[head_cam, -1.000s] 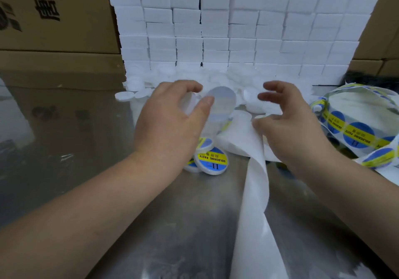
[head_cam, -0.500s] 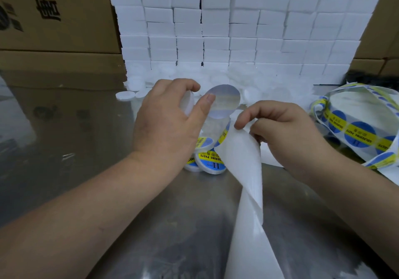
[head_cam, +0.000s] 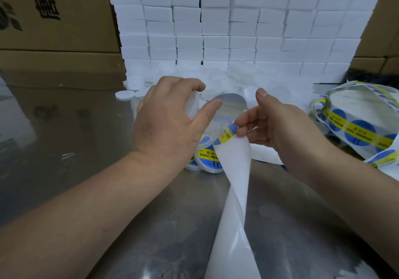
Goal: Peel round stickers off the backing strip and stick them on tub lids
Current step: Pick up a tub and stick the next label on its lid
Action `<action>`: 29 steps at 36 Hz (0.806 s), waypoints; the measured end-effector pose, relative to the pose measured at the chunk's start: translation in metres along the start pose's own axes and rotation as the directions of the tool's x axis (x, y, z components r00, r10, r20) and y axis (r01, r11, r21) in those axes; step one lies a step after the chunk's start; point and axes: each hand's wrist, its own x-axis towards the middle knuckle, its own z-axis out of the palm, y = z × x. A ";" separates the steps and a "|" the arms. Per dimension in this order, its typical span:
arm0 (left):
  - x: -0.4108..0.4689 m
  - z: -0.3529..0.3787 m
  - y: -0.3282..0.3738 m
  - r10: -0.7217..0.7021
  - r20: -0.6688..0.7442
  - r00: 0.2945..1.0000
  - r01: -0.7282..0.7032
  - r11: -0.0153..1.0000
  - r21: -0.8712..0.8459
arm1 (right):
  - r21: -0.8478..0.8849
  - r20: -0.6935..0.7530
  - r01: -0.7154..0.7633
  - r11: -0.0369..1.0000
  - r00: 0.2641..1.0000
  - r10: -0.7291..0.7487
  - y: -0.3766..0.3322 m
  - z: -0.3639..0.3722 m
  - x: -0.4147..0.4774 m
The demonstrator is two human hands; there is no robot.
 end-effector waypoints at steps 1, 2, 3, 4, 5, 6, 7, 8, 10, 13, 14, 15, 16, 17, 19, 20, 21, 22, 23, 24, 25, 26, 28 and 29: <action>0.000 0.000 0.000 0.013 0.006 1.000 -0.013 1.000 0.006 | 0.021 -0.003 -0.015 1.000 1.000 0.016 0.000 0.000 0.000; 0.000 -0.001 0.000 0.021 0.013 1.000 -0.021 1.000 0.012 | 0.050 -0.007 -0.023 0.998 1.000 0.024 0.000 0.000 0.000; 0.000 -0.001 0.001 0.024 0.021 0.999 -0.024 1.000 0.015 | 0.084 -0.010 -0.026 0.996 1.000 0.027 0.000 0.000 0.000; 0.000 -0.001 0.001 0.026 0.029 0.999 -0.026 0.999 0.018 | 0.116 -0.010 -0.025 0.993 1.000 0.026 0.001 0.000 0.000; 0.000 -0.001 0.000 0.031 0.036 0.999 -0.032 0.999 0.019 | 0.143 -0.008 -0.025 0.989 1.000 0.026 0.001 0.000 -0.001; 0.000 -0.001 0.000 0.040 0.039 0.998 -0.041 0.999 0.020 | 0.168 -0.002 -0.027 0.985 1.000 0.028 0.001 -0.001 -0.001; 0.000 -0.001 0.000 0.049 0.039 0.998 -0.049 0.999 0.019 | 0.190 0.006 -0.033 0.981 0.999 0.032 0.001 -0.002 0.000; 0.000 -0.001 0.000 0.057 0.036 0.998 -0.058 0.998 0.018 | 0.209 0.013 -0.035 0.977 0.999 0.033 0.001 -0.003 0.000; 0.000 -0.001 0.000 0.074 0.028 0.997 -0.075 0.997 0.020 | 0.236 0.022 -0.038 0.971 0.999 0.034 0.000 -0.003 0.000; 0.000 0.000 -0.001 0.096 0.018 0.995 -0.097 0.995 0.036 | 0.253 0.013 -0.029 0.967 1.000 0.027 -0.002 -0.002 0.000; 0.001 0.000 -0.001 0.098 0.016 0.995 -0.098 0.994 0.040 | 0.247 0.005 -0.019 0.969 1.000 0.018 -0.002 -0.002 0.000; 0.001 0.000 -0.001 0.097 0.015 0.995 -0.097 0.994 0.044 | 0.238 -0.004 -0.006 0.971 1.000 0.007 -0.001 -0.001 0.000; 0.001 0.000 -0.002 0.097 0.015 0.995 -0.097 0.994 0.050 | 0.229 -0.014 0.010 0.973 1.000 -0.007 -0.001 -0.001 0.000; 0.001 0.001 -0.003 0.098 0.018 0.995 -0.099 0.994 0.056 | 0.219 -0.024 0.024 0.975 1.000 -0.019 0.000 -0.001 0.000; 0.002 0.002 -0.004 0.085 0.032 0.996 -0.087 0.995 0.056 | 0.204 -0.046 0.044 0.978 0.998 -0.035 0.001 -0.001 0.000; 0.002 0.003 -0.004 0.061 0.045 0.997 -0.064 0.996 0.055 | 0.198 -0.060 0.050 0.979 0.997 -0.039 0.001 -0.001 0.000; 0.002 0.004 -0.005 0.031 0.059 0.998 -0.035 0.998 0.057 | 0.192 -0.076 0.056 0.980 0.996 -0.042 0.002 0.000 0.001; 0.002 0.006 -0.006 0.004 0.070 0.998 -0.009 0.998 0.062 | 0.184 -0.090 0.065 0.981 0.995 -0.049 0.003 0.000 0.001; 0.003 0.007 -0.007 -0.016 0.079 0.997 0.010 0.998 0.066 | 0.172 -0.103 0.077 0.982 0.993 -0.059 0.004 0.001 0.002; 0.003 0.009 -0.008 -0.030 0.086 0.996 0.025 0.998 0.062 | 0.157 -0.115 0.088 0.984 0.991 -0.071 0.005 0.001 0.001; 0.003 0.011 -0.009 -0.042 0.094 0.995 0.037 0.998 0.052 | 0.141 -0.125 0.098 0.985 0.989 -0.080 0.006 0.002 0.001; 0.002 0.012 -0.010 -0.052 0.102 0.993 0.048 0.998 0.038 | 0.126 -0.133 0.104 0.987 0.987 -0.087 0.006 0.002 0.001; 0.001 0.013 -0.012 -0.069 0.121 0.990 0.071 0.997 -0.011 | 0.111 -0.168 0.107 0.988 0.982 -0.088 0.007 0.003 0.001; 0.001 0.013 -0.012 -0.086 0.126 0.988 0.093 0.994 -0.053 | 0.113 -0.204 0.105 0.988 0.976 -0.080 0.007 0.001 0.002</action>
